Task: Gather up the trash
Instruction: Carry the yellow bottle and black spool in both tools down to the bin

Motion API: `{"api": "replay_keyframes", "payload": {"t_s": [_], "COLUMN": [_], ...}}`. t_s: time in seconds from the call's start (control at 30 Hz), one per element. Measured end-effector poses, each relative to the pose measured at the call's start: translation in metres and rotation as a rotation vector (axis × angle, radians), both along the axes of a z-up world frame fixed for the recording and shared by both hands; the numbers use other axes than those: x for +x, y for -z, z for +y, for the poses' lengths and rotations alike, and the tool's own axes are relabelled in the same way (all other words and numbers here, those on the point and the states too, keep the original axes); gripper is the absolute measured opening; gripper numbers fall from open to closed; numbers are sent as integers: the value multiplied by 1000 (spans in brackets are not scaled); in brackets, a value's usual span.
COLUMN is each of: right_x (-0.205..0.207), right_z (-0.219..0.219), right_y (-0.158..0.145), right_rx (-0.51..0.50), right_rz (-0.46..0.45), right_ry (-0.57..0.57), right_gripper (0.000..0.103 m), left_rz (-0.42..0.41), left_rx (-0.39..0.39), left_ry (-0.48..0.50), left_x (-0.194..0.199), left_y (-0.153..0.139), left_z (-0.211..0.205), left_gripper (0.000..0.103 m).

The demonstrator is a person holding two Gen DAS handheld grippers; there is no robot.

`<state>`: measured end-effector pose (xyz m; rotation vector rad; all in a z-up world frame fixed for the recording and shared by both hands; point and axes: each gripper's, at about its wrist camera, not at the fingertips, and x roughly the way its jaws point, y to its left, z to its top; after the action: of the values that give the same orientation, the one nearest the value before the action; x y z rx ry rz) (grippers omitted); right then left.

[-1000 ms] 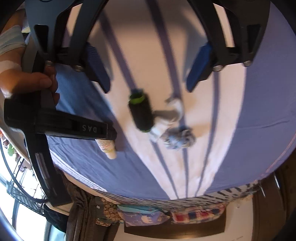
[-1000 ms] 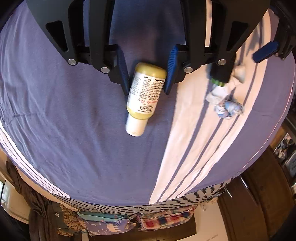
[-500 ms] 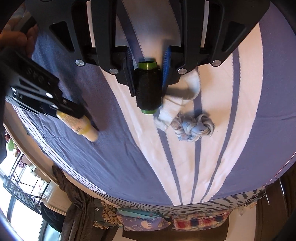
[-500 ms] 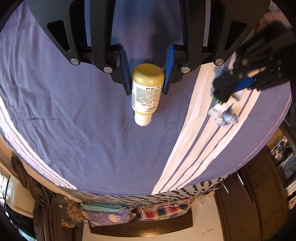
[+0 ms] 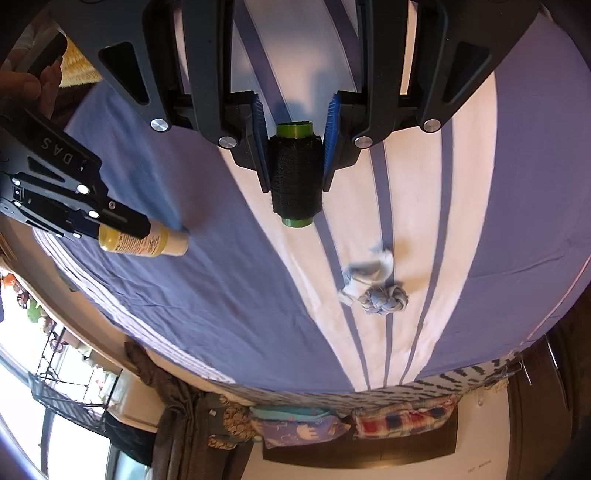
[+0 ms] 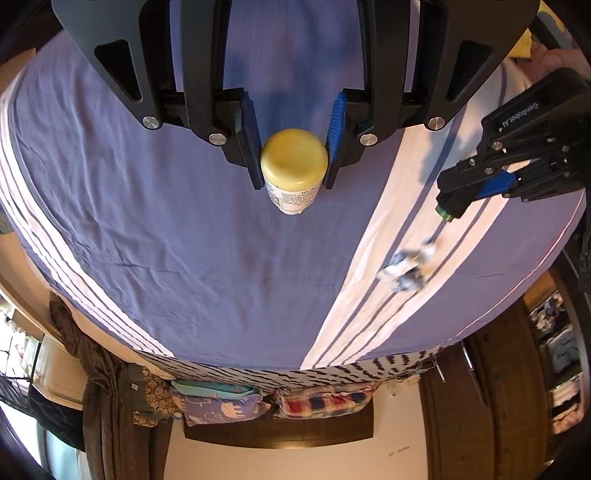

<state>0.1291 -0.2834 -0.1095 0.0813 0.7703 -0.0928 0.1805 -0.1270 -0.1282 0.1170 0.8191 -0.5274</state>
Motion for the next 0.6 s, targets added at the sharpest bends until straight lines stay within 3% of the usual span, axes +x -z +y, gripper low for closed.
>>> {"api": "replay_keyframes", "payload": {"t_s": [0.3, 0.6], "right_x": [-74, -131], "right_z": [13, 27], "right_y": [-4, 4], "right_rx": [1, 13], "right_rz": [-10, 6], "right_ry": [-1, -17], "right_gripper": [32, 32], "left_rz": [-56, -60], "left_rx": [0, -8], "left_ry": [13, 26], "left_x": [-73, -129], "left_y": [-11, -3], "left_z": [14, 30], "left_gripper": [24, 24]}}
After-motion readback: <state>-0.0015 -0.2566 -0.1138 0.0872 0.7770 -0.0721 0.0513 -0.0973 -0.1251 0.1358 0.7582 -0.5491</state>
